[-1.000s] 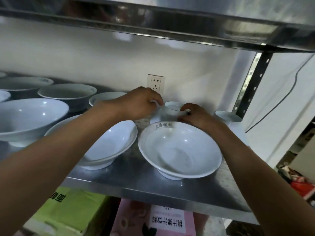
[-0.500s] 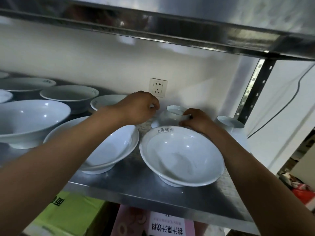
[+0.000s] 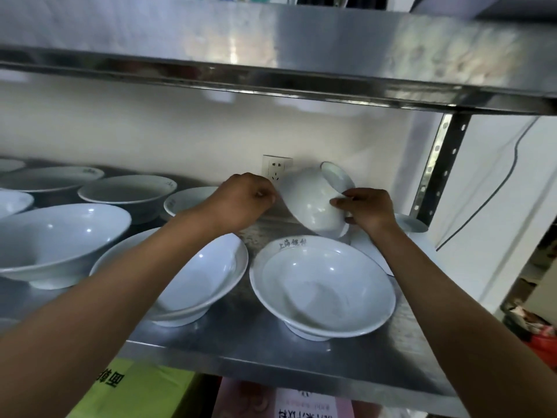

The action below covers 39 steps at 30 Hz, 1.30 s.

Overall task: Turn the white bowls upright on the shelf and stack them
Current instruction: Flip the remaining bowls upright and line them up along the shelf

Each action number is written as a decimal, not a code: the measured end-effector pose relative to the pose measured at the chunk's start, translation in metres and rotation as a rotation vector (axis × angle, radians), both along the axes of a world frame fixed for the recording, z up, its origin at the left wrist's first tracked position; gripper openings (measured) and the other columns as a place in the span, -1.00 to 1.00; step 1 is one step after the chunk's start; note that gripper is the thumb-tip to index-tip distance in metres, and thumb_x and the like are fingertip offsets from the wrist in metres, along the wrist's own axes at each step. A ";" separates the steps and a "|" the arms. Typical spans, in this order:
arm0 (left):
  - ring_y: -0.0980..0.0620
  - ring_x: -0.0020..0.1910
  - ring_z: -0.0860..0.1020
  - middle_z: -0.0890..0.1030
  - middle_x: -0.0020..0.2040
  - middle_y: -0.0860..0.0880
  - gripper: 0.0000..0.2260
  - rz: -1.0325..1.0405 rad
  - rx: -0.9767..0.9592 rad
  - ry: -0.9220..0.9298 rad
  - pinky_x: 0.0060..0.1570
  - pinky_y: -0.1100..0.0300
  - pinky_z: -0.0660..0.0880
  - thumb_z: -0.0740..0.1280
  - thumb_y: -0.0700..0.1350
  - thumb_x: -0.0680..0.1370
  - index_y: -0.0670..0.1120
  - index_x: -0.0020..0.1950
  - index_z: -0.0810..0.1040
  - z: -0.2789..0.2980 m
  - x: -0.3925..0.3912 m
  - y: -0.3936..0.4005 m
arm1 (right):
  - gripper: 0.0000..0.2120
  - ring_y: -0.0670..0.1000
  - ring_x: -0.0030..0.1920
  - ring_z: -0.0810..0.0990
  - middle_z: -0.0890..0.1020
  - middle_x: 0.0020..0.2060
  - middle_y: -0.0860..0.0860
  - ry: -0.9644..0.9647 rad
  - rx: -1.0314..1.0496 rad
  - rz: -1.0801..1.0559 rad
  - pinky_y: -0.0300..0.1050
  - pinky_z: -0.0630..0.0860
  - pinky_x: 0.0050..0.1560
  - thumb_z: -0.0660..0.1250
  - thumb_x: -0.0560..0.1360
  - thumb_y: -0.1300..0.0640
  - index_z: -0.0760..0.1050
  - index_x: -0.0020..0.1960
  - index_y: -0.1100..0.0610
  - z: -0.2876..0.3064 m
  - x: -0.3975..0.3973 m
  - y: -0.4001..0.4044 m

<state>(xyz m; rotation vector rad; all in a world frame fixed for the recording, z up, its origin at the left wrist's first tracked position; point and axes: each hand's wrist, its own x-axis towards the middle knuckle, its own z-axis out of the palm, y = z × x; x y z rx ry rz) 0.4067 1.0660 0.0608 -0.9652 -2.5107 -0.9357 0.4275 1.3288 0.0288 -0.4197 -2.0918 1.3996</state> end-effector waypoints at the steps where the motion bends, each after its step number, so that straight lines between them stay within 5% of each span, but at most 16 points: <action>1: 0.01 0.00 0.57 0.62 -0.08 0.05 -0.86 0.005 0.037 -0.025 0.06 0.17 0.46 0.27 -0.14 0.54 -0.07 -0.02 0.63 0.002 -0.001 0.003 | -0.84 0.13 -0.15 0.70 0.70 -0.23 0.06 0.050 -0.012 -0.004 0.11 0.65 -0.05 0.62 0.18 0.10 0.65 -0.35 -0.02 0.004 0.004 -0.002; 5: -0.12 0.10 0.57 0.60 0.06 -0.09 -0.75 -0.016 0.336 -0.362 0.15 -0.03 0.50 0.36 -0.07 0.53 -0.12 0.18 0.53 0.010 -0.006 0.014 | -0.85 0.09 -0.19 0.68 0.69 -0.24 0.05 0.199 -0.071 -0.003 0.11 0.65 -0.04 0.61 0.22 0.12 0.64 -0.33 0.00 0.019 0.019 -0.017; 8: -0.05 0.08 0.59 0.60 0.12 -0.09 -0.61 -0.120 0.468 -0.610 -0.03 0.02 0.58 0.40 -0.06 0.51 -0.11 0.29 0.44 0.013 -0.001 0.023 | -0.84 0.05 -0.19 0.67 0.70 -0.23 0.07 0.261 -0.122 0.055 0.07 0.65 -0.03 0.60 0.24 0.16 0.64 -0.24 0.08 0.026 0.027 -0.031; 15: -0.14 0.00 0.58 0.58 0.07 -0.22 -0.74 -0.241 0.655 -0.536 -0.15 -0.08 0.63 0.34 -0.30 0.53 -0.14 0.19 0.42 0.015 0.010 0.035 | -0.87 0.02 -0.22 0.66 0.67 -0.28 0.07 0.308 -0.220 0.071 0.07 0.64 0.01 0.57 0.30 0.21 0.62 -0.26 0.15 0.022 0.039 -0.045; 23: -0.14 -0.03 0.55 0.52 0.11 -0.29 -0.78 -0.228 0.720 -0.456 -0.26 -0.15 0.62 0.32 -0.34 0.52 -0.17 0.09 0.35 0.015 0.016 0.046 | -0.82 0.03 -0.13 0.67 0.66 -0.21 0.09 0.253 -0.183 0.122 0.08 0.65 -0.02 0.54 0.34 0.19 0.55 -0.30 0.15 0.022 0.045 -0.041; 27: -0.19 -0.08 0.58 0.59 -0.01 -0.22 -0.77 -0.237 0.619 -0.261 -0.24 -0.09 0.63 0.31 -0.33 0.51 -0.10 0.11 0.42 0.013 0.012 0.045 | -0.84 -0.07 -0.20 0.62 0.63 -0.31 -0.04 0.148 -0.070 0.165 0.06 0.65 -0.04 0.55 0.34 0.11 0.62 -0.23 0.16 0.019 0.050 -0.035; 30: -0.15 -0.14 0.56 0.61 -0.09 -0.09 -0.75 -0.173 0.340 0.116 -0.15 0.05 0.57 0.30 -0.27 0.51 -0.02 0.13 0.46 0.008 0.009 0.049 | -0.81 -0.06 -0.31 0.55 0.56 -0.46 -0.15 0.028 0.184 0.155 -0.04 0.54 -0.16 0.54 0.31 0.01 0.58 -0.41 -0.02 0.011 0.050 -0.029; 35: -0.20 -0.11 0.59 0.67 -0.07 -0.08 -0.66 -0.034 0.014 0.626 -0.21 0.09 0.48 0.31 -0.27 0.48 -0.03 0.23 0.49 0.007 0.014 0.061 | -0.88 -0.01 -0.27 0.59 0.66 -0.31 0.06 -0.089 0.259 0.142 -0.06 0.52 -0.09 0.46 0.37 0.14 0.65 -0.22 0.20 -0.006 0.052 -0.008; 39: -0.21 -0.25 0.59 0.66 -0.15 -0.09 -0.61 0.048 -0.130 0.696 -0.33 0.09 0.46 0.33 -0.34 0.41 -0.04 0.19 0.51 0.000 0.007 0.064 | -0.89 0.05 -0.21 0.64 0.68 -0.30 0.01 0.063 0.201 -0.150 -0.04 0.59 -0.06 0.36 0.42 0.19 0.67 -0.20 0.13 -0.029 0.064 0.019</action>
